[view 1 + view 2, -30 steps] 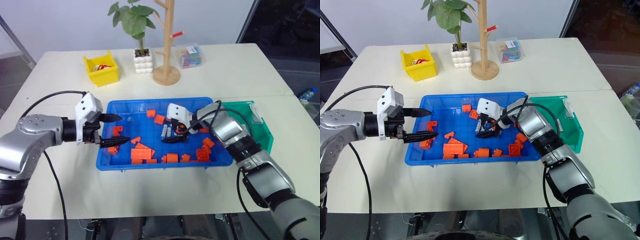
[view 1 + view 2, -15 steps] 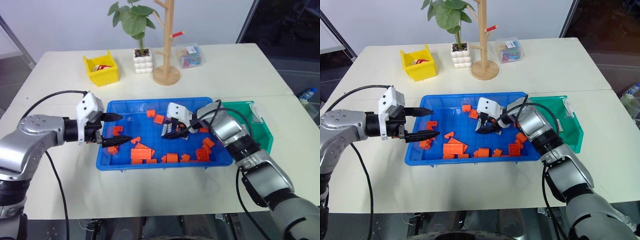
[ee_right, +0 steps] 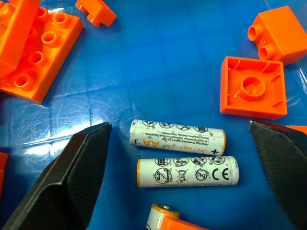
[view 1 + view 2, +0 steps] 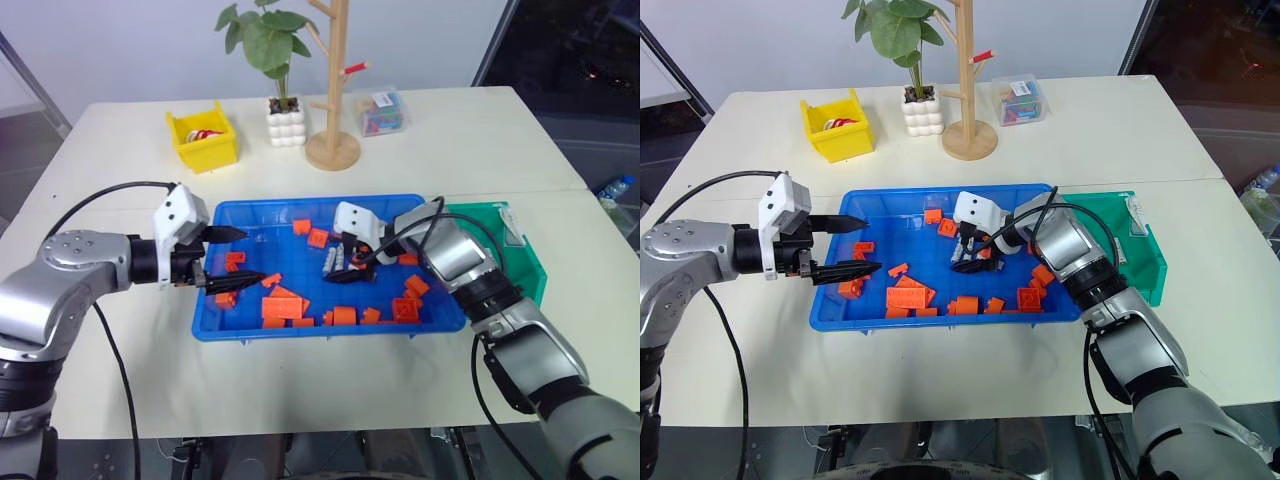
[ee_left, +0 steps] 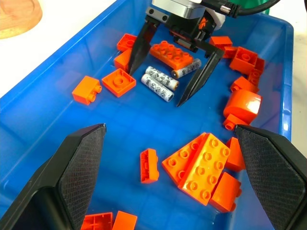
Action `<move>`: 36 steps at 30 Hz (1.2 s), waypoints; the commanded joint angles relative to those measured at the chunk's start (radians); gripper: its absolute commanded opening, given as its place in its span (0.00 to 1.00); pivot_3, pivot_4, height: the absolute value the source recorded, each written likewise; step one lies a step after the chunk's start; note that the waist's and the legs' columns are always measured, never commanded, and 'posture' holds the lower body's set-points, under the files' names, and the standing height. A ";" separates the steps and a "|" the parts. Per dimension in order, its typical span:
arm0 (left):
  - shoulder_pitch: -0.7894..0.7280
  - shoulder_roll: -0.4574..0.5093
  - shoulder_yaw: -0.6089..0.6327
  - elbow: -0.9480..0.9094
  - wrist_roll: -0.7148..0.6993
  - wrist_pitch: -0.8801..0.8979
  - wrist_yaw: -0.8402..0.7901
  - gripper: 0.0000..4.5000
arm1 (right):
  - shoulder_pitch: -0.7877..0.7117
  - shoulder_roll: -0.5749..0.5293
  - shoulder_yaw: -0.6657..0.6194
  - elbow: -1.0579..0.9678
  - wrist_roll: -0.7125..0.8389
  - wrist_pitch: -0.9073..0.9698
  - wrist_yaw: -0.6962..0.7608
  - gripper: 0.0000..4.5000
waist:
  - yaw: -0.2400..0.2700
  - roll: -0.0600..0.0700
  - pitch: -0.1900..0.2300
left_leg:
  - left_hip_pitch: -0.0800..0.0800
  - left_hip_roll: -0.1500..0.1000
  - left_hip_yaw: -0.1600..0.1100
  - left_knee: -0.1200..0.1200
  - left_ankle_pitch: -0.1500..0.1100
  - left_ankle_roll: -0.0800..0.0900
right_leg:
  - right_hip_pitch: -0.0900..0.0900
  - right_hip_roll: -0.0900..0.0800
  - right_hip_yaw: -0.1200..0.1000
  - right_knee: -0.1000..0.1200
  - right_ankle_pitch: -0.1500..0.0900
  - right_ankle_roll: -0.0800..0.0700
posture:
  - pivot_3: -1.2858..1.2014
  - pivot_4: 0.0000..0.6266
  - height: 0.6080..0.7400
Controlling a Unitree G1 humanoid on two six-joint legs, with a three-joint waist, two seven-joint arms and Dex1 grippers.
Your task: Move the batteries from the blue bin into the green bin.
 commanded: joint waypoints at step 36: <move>0.015 -0.063 0.000 -0.018 0.011 -0.036 0.047 1.00 | -0.074 0.004 0.039 -0.126 -0.042 0.056 0.076 0.99 | 0.000 0.000 0.000 | 0.000 0.000 0.000 0.000 0.000 0.000 | 0.000 0.000 0.000 0.000 0.000 0.000 | 0.52 0.24 1.00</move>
